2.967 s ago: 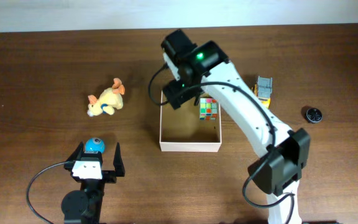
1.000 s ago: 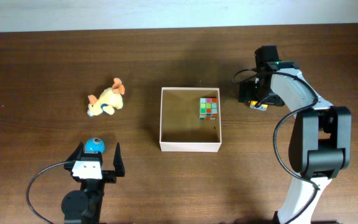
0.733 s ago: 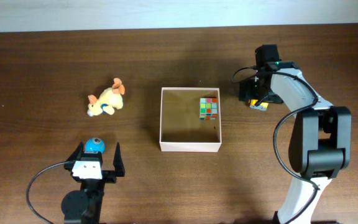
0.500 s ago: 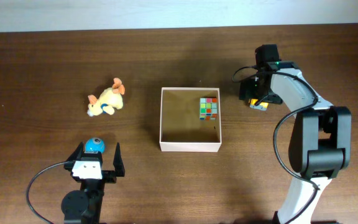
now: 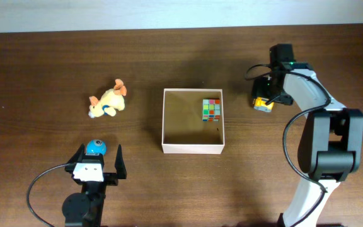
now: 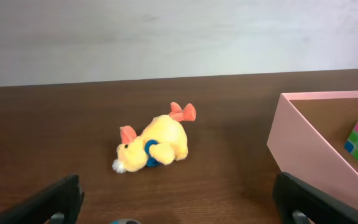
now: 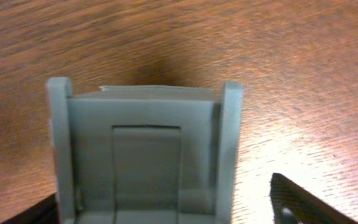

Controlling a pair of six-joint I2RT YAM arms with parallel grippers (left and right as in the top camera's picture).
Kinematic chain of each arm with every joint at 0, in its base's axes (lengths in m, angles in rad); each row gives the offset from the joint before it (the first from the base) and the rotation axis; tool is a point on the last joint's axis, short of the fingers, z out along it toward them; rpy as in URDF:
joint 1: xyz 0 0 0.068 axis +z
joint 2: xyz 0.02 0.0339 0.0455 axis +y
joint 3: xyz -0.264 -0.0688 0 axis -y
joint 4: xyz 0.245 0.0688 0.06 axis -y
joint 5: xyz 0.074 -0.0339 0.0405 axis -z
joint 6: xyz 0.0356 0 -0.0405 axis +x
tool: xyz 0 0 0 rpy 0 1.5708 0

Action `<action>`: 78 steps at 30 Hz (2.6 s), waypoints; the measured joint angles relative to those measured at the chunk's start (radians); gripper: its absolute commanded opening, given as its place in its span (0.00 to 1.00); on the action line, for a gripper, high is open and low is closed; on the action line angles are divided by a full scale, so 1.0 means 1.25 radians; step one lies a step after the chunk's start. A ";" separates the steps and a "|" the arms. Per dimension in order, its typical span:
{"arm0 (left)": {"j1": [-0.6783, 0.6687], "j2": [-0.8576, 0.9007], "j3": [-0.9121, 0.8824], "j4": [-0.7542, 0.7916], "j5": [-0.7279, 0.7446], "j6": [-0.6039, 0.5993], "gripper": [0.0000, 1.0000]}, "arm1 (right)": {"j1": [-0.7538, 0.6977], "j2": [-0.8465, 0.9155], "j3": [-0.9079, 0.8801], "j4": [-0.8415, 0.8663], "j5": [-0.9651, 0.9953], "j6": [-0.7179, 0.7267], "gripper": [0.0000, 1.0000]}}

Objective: Pack container
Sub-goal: 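Lower the open right gripper around the grey truck bed, then close the right gripper on the truck and lift it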

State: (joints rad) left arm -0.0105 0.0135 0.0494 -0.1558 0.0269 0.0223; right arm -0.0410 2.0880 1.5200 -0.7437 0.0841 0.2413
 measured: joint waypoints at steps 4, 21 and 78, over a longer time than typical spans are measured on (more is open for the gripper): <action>0.000 0.000 0.000 0.000 0.000 0.000 0.99 | -0.012 0.000 0.000 0.000 -0.006 -0.003 0.71; 0.000 0.000 0.000 0.000 0.000 0.000 0.99 | -0.013 0.000 0.000 0.000 -0.018 -0.026 0.55; 0.000 0.000 0.000 0.000 0.000 0.000 0.99 | 0.076 -0.002 0.341 -0.293 -0.020 -0.103 0.51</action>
State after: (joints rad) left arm -0.0105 0.0135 0.0494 -0.1558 0.0269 0.0223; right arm 0.0536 2.0861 1.9469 -1.1095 0.0586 0.1131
